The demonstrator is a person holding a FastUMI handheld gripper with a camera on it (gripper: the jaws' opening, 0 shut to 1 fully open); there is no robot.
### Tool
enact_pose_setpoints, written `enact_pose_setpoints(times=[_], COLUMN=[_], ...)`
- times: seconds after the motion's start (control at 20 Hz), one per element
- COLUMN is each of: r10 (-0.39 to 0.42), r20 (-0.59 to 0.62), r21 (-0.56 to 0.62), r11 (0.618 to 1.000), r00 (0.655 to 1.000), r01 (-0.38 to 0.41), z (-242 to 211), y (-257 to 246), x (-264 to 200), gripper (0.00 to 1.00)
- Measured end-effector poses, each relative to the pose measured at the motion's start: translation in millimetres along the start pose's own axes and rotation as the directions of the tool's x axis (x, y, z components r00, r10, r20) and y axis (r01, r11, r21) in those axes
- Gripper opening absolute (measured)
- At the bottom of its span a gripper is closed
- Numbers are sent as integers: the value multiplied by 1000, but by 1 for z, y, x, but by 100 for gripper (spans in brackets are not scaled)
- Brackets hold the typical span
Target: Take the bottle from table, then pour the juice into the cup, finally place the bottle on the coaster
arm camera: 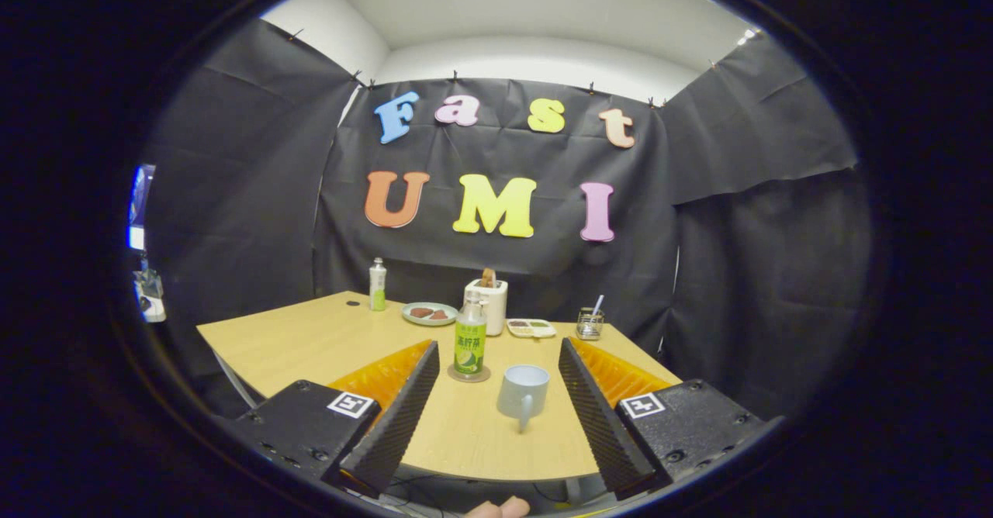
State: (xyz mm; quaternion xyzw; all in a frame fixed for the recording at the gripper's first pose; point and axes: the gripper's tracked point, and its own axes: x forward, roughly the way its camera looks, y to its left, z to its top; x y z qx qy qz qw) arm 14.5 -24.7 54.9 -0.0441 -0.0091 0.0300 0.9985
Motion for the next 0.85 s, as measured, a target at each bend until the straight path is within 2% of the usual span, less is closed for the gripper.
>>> enact_pose_setpoints(times=[0.15, 0.4, 0.6, 0.85], r10=[-19, -24, 65, 61], r20=[-24, 61, 27, 39], r21=[27, 14, 77, 151], r11=[999, 1000, 995, 986], r00=[1000, 998, 998, 997], r01=[20, 24, -67, -66], z=[7, 31, 28, 26], y=[1, 3, 18, 5], x=[-12, -31, -43, -43], gripper=[100, 100, 100, 100])
